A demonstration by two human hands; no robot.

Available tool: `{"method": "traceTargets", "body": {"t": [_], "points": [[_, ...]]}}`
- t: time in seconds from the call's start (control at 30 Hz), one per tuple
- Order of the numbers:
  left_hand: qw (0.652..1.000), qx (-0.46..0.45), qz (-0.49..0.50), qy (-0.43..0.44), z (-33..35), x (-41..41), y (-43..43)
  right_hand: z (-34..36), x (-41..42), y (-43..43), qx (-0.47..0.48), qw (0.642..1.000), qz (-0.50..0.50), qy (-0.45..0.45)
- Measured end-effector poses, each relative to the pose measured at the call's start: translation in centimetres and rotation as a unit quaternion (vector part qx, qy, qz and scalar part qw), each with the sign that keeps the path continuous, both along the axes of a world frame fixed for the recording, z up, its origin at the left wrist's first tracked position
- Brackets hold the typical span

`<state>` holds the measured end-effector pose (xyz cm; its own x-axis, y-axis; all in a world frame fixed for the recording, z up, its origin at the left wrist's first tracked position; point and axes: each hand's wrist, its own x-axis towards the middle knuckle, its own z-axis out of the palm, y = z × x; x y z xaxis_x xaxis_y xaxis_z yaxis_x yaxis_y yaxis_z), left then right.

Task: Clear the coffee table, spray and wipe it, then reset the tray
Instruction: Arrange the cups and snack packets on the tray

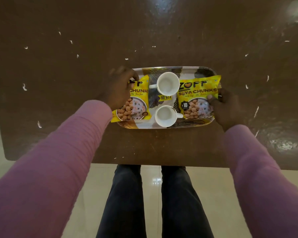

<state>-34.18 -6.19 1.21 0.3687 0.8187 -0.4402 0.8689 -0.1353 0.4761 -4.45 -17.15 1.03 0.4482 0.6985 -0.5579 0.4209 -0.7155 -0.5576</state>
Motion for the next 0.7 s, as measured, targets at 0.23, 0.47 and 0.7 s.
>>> {"method": "traceTargets", "body": {"t": [0.23,0.47,0.7], "points": [[0.978,0.136,0.158,0.018,-0.2,-0.8,-4.8,0.1,-0.9,-0.4,-0.022,0.998,0.0,-0.065],[0.973,0.055,0.225,-0.017,-1.6,-2.3,-9.2,-0.2,-1.0,-1.3,-0.038,0.991,-0.015,-0.129],[0.883,-0.067,0.46,-0.072,-2.3,-3.0,-7.8,-0.9,0.6,-1.7,-0.063,0.984,-0.053,-0.155]]}}
